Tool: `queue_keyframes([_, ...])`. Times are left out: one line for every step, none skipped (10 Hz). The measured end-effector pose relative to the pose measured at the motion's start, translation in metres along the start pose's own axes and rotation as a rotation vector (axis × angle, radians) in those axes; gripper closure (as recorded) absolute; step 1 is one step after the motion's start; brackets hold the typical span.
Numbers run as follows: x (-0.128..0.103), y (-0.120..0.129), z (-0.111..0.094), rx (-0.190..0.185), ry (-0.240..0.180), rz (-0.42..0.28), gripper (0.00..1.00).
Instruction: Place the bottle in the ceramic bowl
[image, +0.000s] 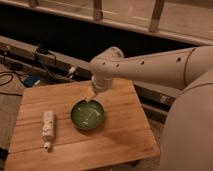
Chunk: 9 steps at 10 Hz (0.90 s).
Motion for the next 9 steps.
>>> queue_keyframes([0.000,0.000,0.000,0.000,-0.001,0.001,0.20])
queue_keyframes([-0.001,0.000,-0.002,-0.006,-0.002,-0.003,0.20])
queue_keyframes([-0.005,0.000,-0.006,-0.011,-0.001,-0.031,0.20])
queue_keyframes([-0.017,0.010,-0.014,-0.015,-0.004,-0.077,0.20])
queue_keyframes([-0.027,0.018,-0.017,-0.018,-0.004,-0.102,0.20])
queue_keyframes([-0.047,0.037,-0.020,-0.027,-0.006,-0.140,0.20])
queue_keyframes([-0.062,0.053,-0.020,-0.035,-0.005,-0.167,0.20])
queue_keyframes([-0.076,0.069,-0.017,-0.044,-0.002,-0.197,0.20])
queue_keyframes([-0.086,0.082,-0.013,-0.058,-0.001,-0.216,0.20])
